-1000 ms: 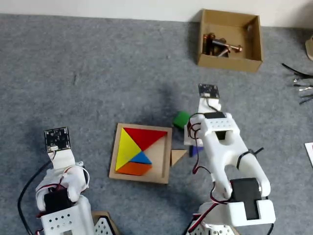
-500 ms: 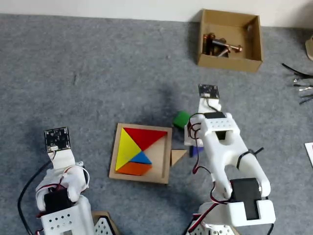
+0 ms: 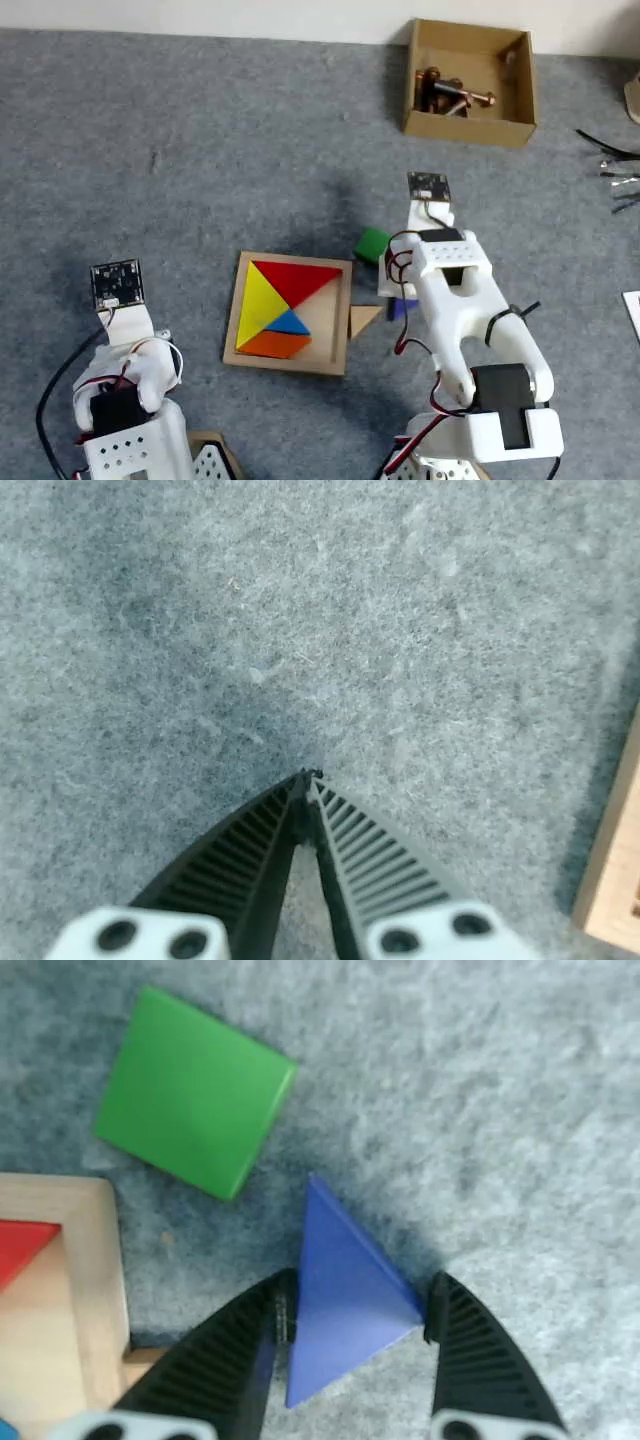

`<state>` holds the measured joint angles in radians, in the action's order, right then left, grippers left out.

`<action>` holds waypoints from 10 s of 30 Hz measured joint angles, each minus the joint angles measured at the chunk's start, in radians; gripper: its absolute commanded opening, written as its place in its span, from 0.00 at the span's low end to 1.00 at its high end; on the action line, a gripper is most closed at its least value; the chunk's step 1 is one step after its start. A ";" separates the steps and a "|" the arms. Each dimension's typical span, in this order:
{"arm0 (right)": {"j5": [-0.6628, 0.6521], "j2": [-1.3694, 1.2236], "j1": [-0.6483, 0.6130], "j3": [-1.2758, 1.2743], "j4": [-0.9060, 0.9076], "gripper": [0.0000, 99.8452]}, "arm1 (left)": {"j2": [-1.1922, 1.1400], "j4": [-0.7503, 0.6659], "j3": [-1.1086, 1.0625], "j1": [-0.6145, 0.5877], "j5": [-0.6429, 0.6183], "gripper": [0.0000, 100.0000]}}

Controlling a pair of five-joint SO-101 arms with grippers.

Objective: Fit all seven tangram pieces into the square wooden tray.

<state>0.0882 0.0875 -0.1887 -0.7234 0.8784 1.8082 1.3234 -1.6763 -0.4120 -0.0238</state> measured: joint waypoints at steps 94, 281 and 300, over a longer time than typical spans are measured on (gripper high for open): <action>-0.806 -0.336 -0.098 0.713 0.367 0.35 | 0.000 0.000 0.000 0.000 0.000 0.01; -0.399 -0.038 -0.548 0.095 0.107 0.28 | 0.000 0.000 0.000 0.000 0.000 0.01; -0.364 0.124 -0.548 0.094 0.117 0.28 | 0.000 0.000 0.000 0.000 0.000 0.01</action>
<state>-0.2754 0.2117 -0.7365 -0.6299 0.9950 1.8082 1.3234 -1.6763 -0.4120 -0.0238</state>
